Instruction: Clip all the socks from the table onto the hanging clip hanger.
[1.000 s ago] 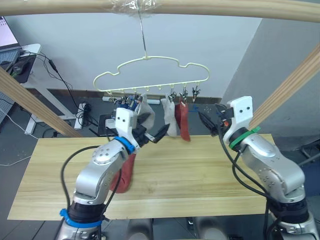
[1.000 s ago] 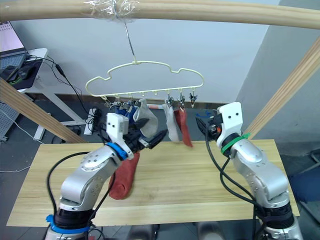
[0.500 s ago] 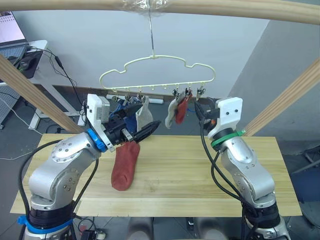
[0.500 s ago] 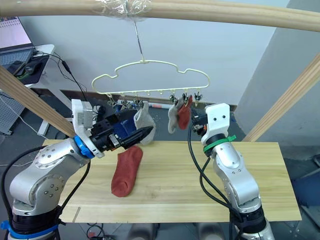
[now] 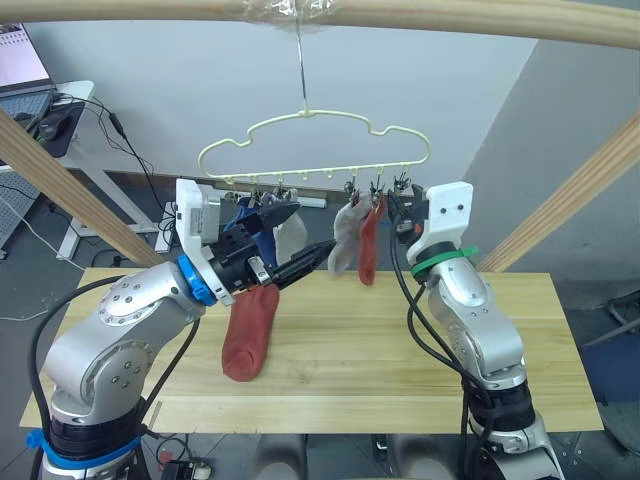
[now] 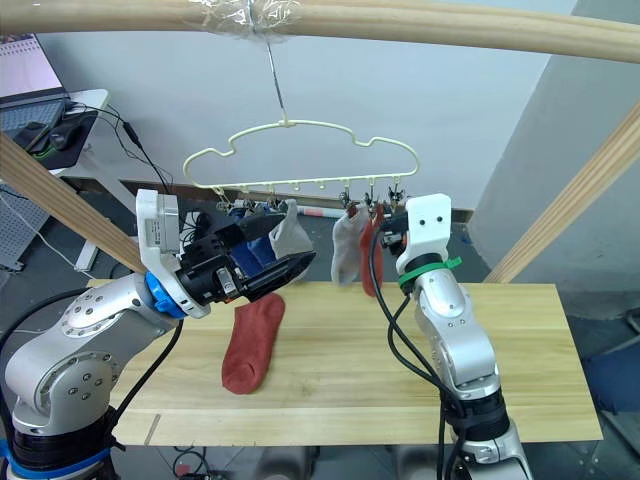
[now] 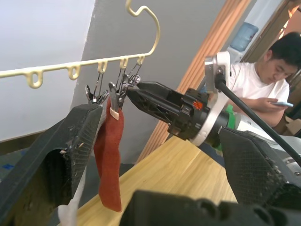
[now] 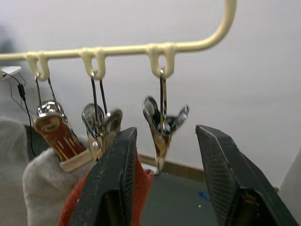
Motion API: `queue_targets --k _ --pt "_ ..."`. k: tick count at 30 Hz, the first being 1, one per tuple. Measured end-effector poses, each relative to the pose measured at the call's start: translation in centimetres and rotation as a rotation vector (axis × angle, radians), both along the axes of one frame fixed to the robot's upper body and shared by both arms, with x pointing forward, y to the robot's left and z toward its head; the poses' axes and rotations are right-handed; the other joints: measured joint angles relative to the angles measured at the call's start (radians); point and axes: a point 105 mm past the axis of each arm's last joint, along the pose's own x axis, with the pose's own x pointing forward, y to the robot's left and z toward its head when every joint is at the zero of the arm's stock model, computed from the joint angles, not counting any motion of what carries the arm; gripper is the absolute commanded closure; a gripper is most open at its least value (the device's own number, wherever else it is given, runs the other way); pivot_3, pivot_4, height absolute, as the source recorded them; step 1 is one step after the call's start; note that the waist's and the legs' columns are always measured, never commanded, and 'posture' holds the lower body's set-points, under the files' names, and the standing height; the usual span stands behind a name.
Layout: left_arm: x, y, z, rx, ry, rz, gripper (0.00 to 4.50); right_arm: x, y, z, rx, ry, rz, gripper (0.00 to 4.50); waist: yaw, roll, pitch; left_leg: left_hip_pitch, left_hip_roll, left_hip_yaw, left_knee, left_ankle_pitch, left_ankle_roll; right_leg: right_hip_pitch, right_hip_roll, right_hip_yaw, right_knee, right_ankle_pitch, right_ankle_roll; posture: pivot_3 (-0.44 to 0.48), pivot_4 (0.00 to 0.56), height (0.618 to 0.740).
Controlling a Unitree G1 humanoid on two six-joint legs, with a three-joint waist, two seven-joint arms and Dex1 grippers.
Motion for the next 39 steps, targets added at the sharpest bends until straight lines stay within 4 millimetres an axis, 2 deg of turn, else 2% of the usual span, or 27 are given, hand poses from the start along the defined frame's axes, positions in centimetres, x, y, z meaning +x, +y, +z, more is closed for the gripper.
queue_targets --k 17,27,29,35,39 --pt "0.2 0.1 0.0 -0.002 -0.002 0.018 0.0 0.7 2.4 0.5 0.033 -0.005 0.066 2.43 0.001 0.0 0.0 0.0 0.0 0.0 0.0 0.0 0.0 0.0 0.0 0.0 0.001 0.003 -0.005 0.16 0.273 0.74" --pt "0.1 0.0 0.0 0.001 -0.003 0.014 0.0 1.0 2.7 0.5 0.042 0.007 0.077 2.43 0.002 0.0 0.0 0.0 0.0 0.0 0.0 0.0 0.0 0.0 0.0 -0.001 0.001 0.003 -0.005 0.158 0.274 0.74" --pt "0.1 -0.1 0.0 -0.001 -0.006 0.014 0.0 1.0 2.7 0.5 0.045 0.007 0.078 2.83 0.002 0.0 0.0 0.0 0.0 0.0 0.0 0.0 0.0 0.0 0.0 -0.001 0.002 0.003 -0.005 0.158 0.274 0.74" --pt "0.0 -0.4 0.0 -0.008 -0.005 0.0 0.0 1.2 1.9 0.5 0.065 0.01 0.054 4.41 0.002 0.0 0.0 0.0 0.0 0.0 0.0 0.0 0.0 0.0 0.0 -0.001 0.002 0.003 -0.005 0.158 0.274 0.74" --pt "-0.1 -0.7 -0.2 -0.006 0.004 -0.016 0.0 1.4 0.7 0.5 0.062 0.009 0.045 4.46 0.002 0.0 0.0 0.0 0.0 0.0 0.001 0.0 0.0 0.0 0.0 -0.001 0.002 0.003 -0.005 0.15 0.275 0.74"
